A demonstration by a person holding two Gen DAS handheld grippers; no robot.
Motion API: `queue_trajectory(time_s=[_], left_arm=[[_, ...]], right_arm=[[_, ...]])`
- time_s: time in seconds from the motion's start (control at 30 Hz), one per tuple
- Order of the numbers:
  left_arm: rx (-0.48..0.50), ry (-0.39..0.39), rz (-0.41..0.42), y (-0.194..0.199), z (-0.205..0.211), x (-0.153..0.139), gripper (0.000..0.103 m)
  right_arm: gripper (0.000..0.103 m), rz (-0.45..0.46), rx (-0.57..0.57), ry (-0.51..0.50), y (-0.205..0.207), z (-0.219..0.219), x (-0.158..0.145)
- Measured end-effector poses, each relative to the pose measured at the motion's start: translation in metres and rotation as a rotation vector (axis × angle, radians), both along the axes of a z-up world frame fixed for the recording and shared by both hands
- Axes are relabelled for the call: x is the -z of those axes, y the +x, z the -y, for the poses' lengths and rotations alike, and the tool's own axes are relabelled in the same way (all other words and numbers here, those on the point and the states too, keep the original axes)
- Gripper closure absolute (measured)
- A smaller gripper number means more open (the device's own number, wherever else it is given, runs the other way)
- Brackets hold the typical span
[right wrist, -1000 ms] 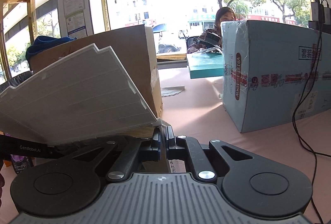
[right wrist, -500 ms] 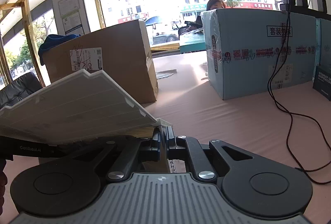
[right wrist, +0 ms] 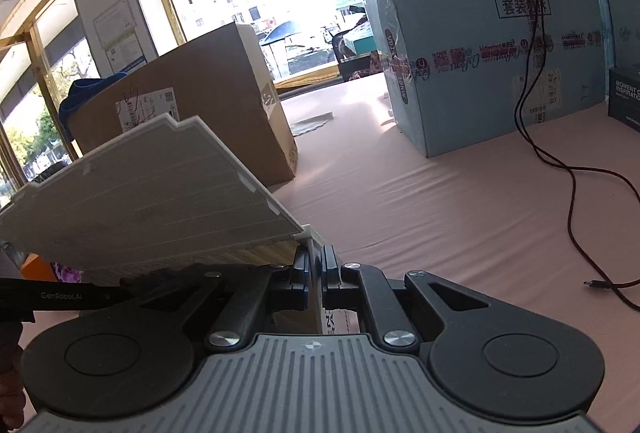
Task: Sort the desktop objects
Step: 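Grasp the white box lid edge with the right gripper and fold it shut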
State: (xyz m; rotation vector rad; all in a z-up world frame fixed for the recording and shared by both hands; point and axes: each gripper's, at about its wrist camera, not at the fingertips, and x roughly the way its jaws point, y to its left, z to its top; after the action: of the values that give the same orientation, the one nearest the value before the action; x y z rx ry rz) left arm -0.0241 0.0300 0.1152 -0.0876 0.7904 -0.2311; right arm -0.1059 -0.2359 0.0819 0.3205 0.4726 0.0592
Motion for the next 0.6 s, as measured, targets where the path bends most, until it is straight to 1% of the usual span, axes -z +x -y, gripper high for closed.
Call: queue_trajectory(time_s=[0.1,0.23,0.43,0.53,0.6], left_arm=[[0.002,-0.031,-0.006,0.013,-0.002,0.010,0.082],[0.006,-0.045,-0.023,0.026,-0.003,0.022,0.082],[0.010,-0.037,-0.042,0.037,0.001,0.035,0.082],[0.007,-0.029,-0.039,0.038,0.003,0.039,0.082],[0.010,-0.037,-0.041,0.038,0.004,0.039,0.080]], right_arm=[[0.098,0.006,-0.001,-0.012,0.010,0.000,0.007],[0.098,-0.004,-0.002,-0.008,0.023,0.002,0.014],[0.097,-0.016,0.004,-0.022,0.035,0.001,0.023],[0.097,-0.012,0.007,-0.022,0.036,0.002,0.025],[0.097,-0.013,0.007,-0.024,0.037,0.002,0.025]])
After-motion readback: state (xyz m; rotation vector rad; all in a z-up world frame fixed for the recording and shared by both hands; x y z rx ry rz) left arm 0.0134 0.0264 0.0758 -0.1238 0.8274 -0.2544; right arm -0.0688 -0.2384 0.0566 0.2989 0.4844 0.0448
